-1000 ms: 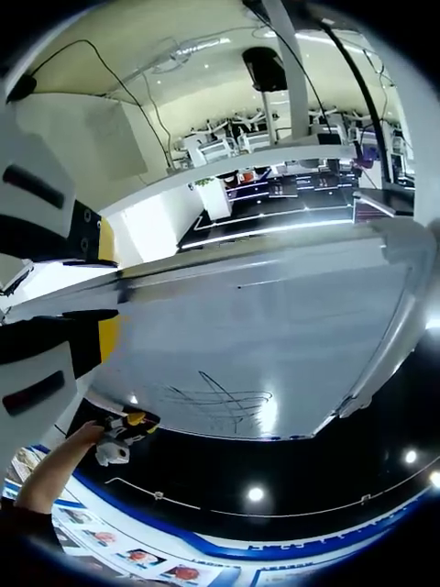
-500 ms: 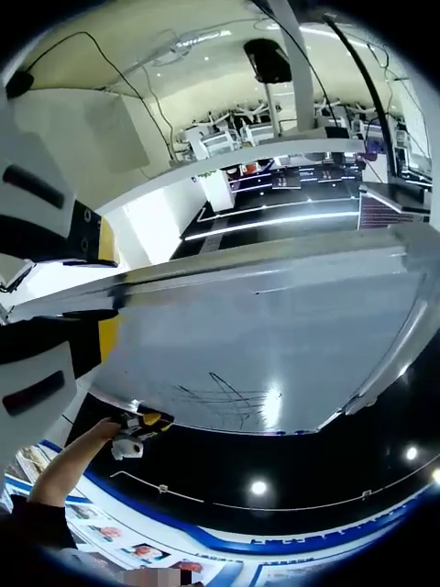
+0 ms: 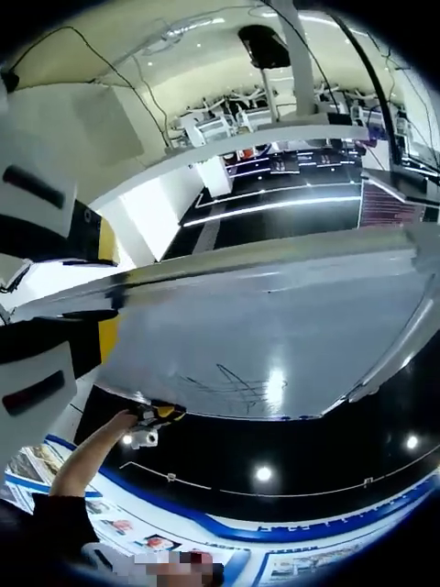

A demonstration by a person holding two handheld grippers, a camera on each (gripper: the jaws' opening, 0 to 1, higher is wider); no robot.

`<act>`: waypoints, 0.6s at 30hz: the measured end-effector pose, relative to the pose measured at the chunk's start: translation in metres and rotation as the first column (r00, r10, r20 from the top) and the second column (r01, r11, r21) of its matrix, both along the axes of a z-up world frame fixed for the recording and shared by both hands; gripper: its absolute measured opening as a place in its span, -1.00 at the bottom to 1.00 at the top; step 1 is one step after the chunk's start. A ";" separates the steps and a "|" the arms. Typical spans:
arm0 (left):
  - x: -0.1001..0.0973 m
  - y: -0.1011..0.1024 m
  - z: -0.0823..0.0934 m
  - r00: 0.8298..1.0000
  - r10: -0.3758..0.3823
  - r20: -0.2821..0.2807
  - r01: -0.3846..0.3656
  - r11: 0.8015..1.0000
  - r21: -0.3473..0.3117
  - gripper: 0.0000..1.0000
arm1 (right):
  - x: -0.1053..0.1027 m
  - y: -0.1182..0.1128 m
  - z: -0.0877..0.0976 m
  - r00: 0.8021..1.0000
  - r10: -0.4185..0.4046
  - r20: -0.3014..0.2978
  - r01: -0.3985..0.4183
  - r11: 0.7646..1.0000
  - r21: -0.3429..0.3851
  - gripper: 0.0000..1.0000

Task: Wipe the writing off the whiteboard with the eraser

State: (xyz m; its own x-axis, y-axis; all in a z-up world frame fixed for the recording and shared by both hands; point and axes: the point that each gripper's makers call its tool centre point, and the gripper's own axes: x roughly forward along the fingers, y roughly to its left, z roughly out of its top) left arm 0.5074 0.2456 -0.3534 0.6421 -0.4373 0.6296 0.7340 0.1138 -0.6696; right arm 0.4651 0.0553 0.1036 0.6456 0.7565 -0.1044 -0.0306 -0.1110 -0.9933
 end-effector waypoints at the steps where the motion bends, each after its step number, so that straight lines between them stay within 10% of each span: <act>1: 0.000 0.000 0.001 1.000 0.004 0.009 -0.004 1.000 0.010 -0.60 | 0.000 0.001 0.003 1.000 -0.003 0.003 0.003 1.000 0.001 -0.27; 18: 0.008 -0.005 0.003 0.996 0.001 0.084 -0.010 0.995 0.103 -0.59 | 0.011 -0.006 0.051 1.000 -0.002 -0.016 0.002 1.000 -0.005 -0.27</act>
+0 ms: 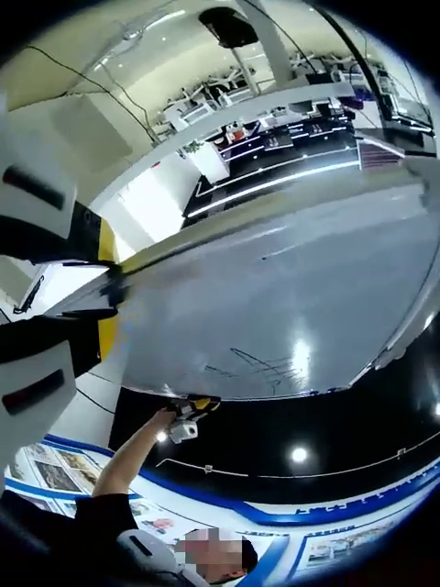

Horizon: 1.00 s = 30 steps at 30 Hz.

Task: Wipe the writing off the whiteboard with the eraser

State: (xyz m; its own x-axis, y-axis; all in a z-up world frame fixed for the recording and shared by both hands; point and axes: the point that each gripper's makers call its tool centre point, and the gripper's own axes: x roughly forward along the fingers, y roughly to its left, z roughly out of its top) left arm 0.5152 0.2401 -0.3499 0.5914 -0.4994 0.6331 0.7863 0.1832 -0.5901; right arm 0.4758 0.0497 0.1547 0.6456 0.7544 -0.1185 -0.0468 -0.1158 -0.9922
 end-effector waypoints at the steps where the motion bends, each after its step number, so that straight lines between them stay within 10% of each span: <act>1: 0.000 0.000 0.000 1.000 0.000 0.000 0.000 1.000 0.000 -0.59 | 0.001 0.000 -0.001 1.000 -0.004 0.005 0.004 1.000 -0.009 -0.27; 30: 0.003 0.000 0.007 1.000 -0.005 0.004 0.005 1.000 0.017 -0.49 | -0.002 0.013 0.018 1.000 -0.027 0.013 0.027 0.999 0.040 -0.27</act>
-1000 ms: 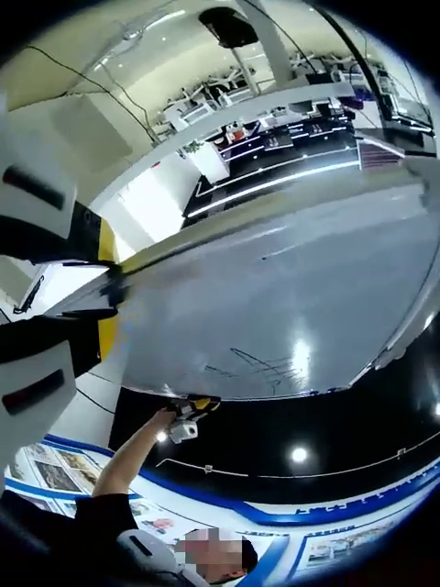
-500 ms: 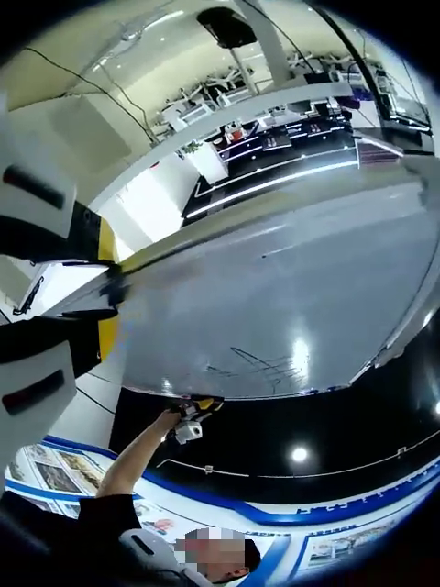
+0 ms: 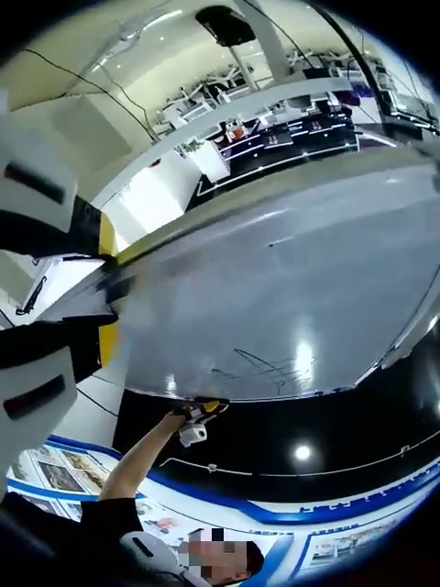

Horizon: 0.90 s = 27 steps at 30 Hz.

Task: Wipe the writing off the whiteboard with the eraser

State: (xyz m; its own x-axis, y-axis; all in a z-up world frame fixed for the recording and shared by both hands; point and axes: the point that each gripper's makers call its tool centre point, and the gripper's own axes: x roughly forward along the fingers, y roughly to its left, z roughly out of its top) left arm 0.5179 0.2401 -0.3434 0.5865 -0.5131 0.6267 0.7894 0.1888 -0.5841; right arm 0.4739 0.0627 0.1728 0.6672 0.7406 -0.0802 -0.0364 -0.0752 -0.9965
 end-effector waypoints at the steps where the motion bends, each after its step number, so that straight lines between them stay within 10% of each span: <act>1: 0.000 0.000 0.000 1.000 0.001 -0.001 -0.001 1.000 -0.002 -0.49 | -0.001 0.001 -0.001 1.000 -0.001 0.002 0.001 1.000 0.000 -0.27; 27: -0.006 -0.002 -0.001 1.000 -0.004 -0.008 0.004 1.000 -0.010 -0.48 | -0.005 0.020 -0.010 0.999 0.010 0.038 -0.012 0.998 0.057 -0.26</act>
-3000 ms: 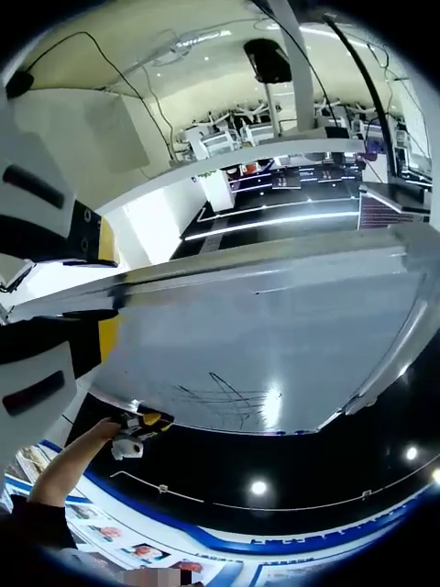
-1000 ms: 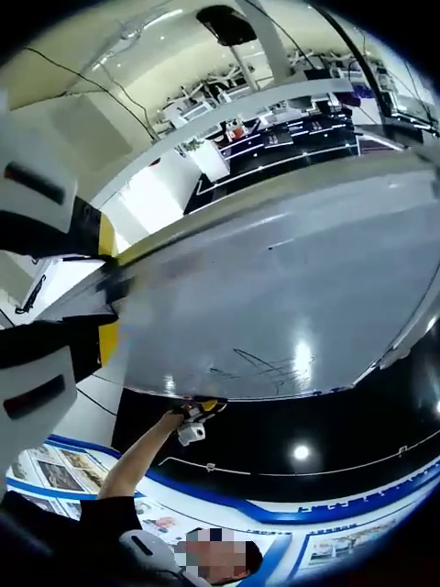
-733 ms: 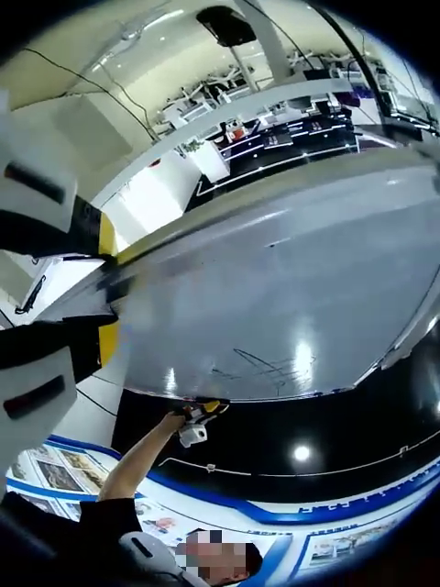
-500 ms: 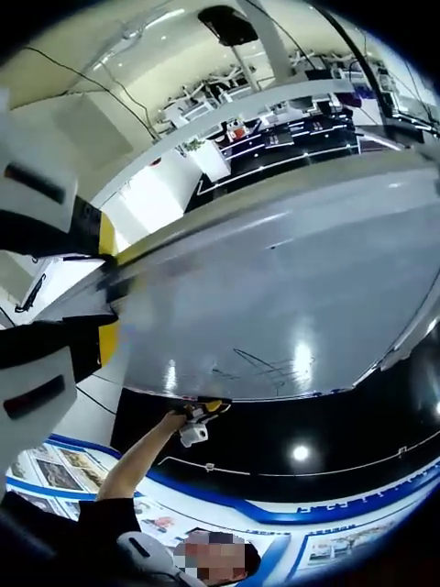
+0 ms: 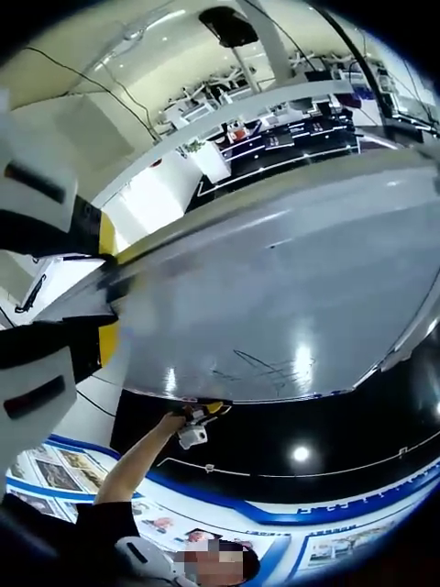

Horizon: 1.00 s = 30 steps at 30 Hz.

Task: Wipe the writing off the whiteboard with the eraser

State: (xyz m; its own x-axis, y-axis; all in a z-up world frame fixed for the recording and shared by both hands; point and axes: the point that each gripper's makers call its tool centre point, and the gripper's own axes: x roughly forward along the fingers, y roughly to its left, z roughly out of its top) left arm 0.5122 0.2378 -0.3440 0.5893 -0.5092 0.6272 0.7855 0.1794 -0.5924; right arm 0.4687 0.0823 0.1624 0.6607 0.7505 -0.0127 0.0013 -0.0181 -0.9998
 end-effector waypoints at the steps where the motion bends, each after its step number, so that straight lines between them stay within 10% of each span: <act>1: 0.000 0.000 0.000 1.000 0.005 -0.001 -0.005 1.000 0.003 -0.48 | 0.000 0.001 -0.001 1.000 -0.002 0.001 0.002 1.000 -0.005 -0.26; 30: 0.000 0.004 -0.002 0.998 0.035 -0.044 -0.035 0.999 0.001 -0.45 | 0.003 0.003 -0.040 1.000 -0.008 -0.007 0.008 1.000 -0.024 -0.26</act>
